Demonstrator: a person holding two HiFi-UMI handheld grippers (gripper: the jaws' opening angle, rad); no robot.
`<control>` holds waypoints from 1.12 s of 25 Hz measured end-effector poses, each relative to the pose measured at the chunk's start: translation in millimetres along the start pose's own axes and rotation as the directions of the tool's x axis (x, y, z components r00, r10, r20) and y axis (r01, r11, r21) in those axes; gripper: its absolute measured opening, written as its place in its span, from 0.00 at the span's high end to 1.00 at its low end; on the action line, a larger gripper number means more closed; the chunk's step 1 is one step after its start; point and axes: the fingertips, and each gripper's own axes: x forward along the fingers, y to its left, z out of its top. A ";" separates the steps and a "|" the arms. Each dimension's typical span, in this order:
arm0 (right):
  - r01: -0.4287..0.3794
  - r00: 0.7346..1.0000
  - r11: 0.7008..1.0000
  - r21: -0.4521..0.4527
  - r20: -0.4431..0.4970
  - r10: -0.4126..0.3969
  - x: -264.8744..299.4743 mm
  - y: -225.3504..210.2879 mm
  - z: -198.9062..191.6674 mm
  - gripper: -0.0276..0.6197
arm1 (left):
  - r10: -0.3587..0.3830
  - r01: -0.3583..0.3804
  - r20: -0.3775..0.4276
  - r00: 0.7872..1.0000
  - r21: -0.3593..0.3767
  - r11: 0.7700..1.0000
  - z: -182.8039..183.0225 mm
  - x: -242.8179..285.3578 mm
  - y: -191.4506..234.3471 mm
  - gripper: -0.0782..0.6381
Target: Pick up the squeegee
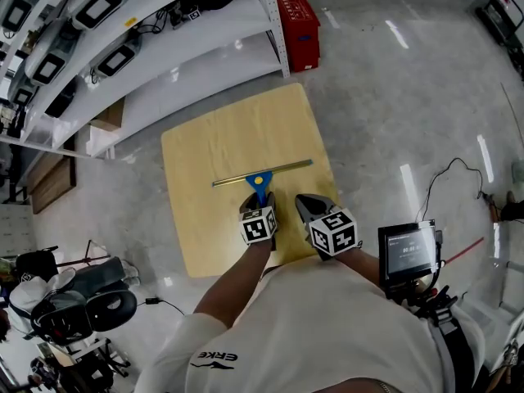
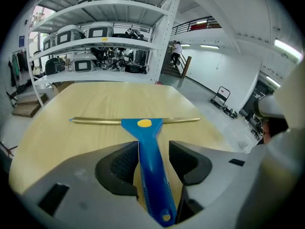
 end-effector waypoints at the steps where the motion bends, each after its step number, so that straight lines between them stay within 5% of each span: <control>1: 0.002 1.000 1.000 0.000 0.000 -0.002 -1.0 -0.6 0.9 0.95 | 0.003 -0.003 -0.003 1.000 0.000 1.000 0.4 1.1 0.3 0.64; 16: 0.010 1.000 1.000 -0.003 0.009 -0.010 -5.0 -8.0 5.3 0.95 | 0.067 -0.067 -0.006 0.998 -0.066 0.996 -1.1 15.1 13.9 0.69; 28: 0.020 1.000 1.000 -0.010 0.022 -0.020 -10.7 -10.2 6.6 0.95 | 0.036 -0.034 0.036 0.999 -0.061 0.998 0.1 4.0 15.2 0.71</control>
